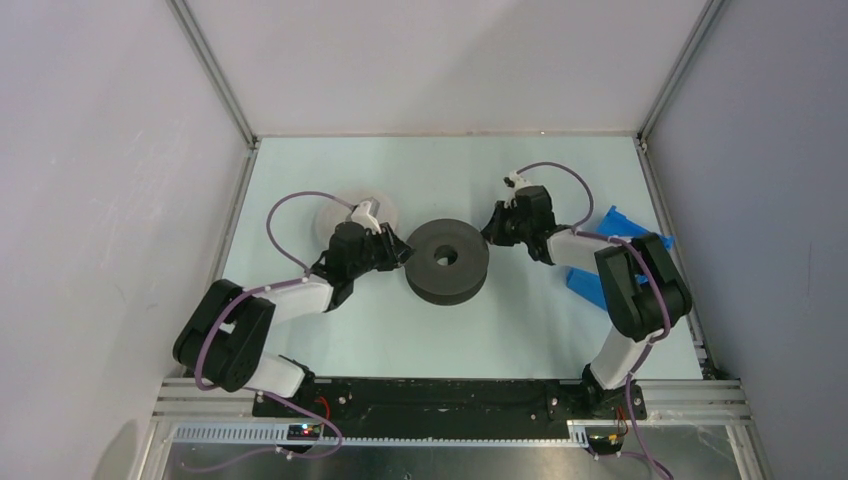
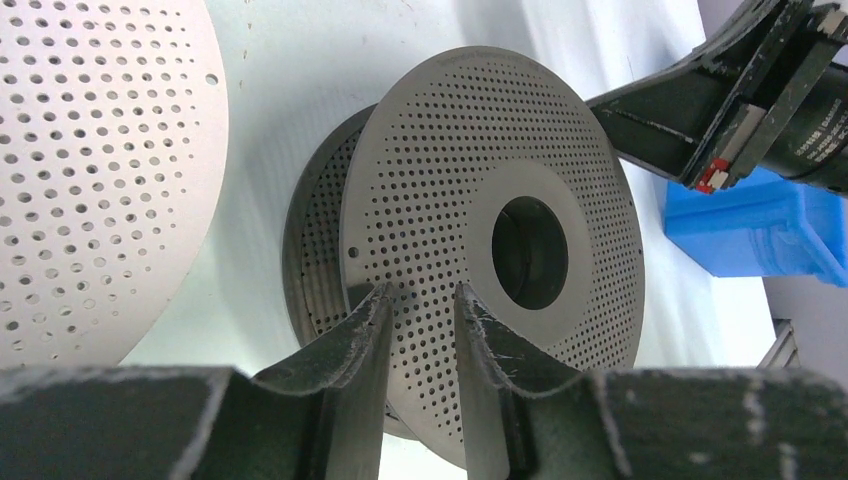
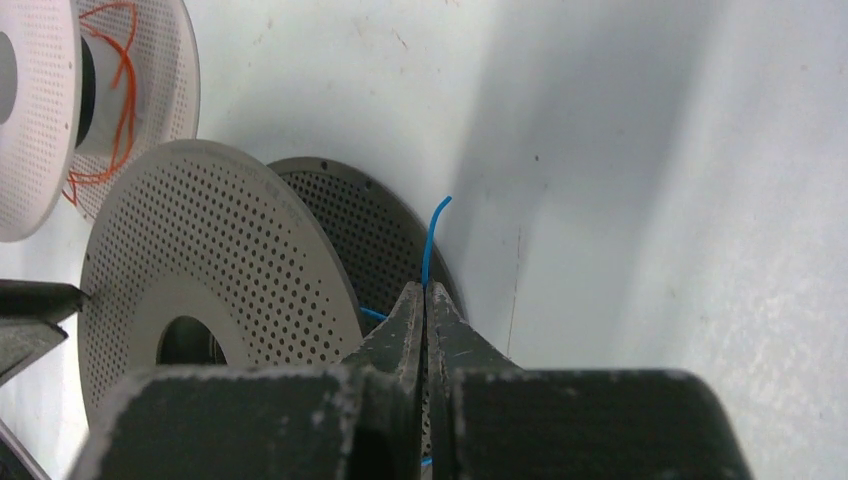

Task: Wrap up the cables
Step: Wrap the cable around the cable reel.

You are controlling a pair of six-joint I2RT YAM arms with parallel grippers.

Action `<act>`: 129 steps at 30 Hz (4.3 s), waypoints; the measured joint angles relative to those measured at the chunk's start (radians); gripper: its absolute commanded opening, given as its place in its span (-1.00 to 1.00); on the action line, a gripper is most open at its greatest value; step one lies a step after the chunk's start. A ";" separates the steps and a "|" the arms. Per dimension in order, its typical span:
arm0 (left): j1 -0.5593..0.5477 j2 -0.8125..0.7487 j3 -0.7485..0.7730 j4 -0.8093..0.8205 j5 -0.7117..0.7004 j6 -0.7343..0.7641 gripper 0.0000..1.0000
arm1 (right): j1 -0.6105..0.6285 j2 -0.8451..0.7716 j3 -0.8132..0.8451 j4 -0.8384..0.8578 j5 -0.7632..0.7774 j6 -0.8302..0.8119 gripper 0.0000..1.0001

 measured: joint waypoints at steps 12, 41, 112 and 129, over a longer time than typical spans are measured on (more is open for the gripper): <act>-0.007 0.001 0.002 -0.003 -0.017 -0.001 -0.32 | 0.001 -0.110 -0.156 -0.004 0.005 0.022 -1.00; -0.020 0.019 0.035 -0.032 -0.018 -0.010 -0.32 | -0.052 -0.226 -0.196 -0.122 -0.083 0.159 -0.47; -0.032 -0.052 0.013 -0.104 -0.043 -0.007 -0.32 | 0.063 -0.219 -0.265 -0.154 0.171 0.262 -0.43; -0.033 -0.053 0.009 -0.103 -0.043 -0.008 -0.32 | 0.072 -0.284 -0.327 -0.008 0.143 0.224 -1.00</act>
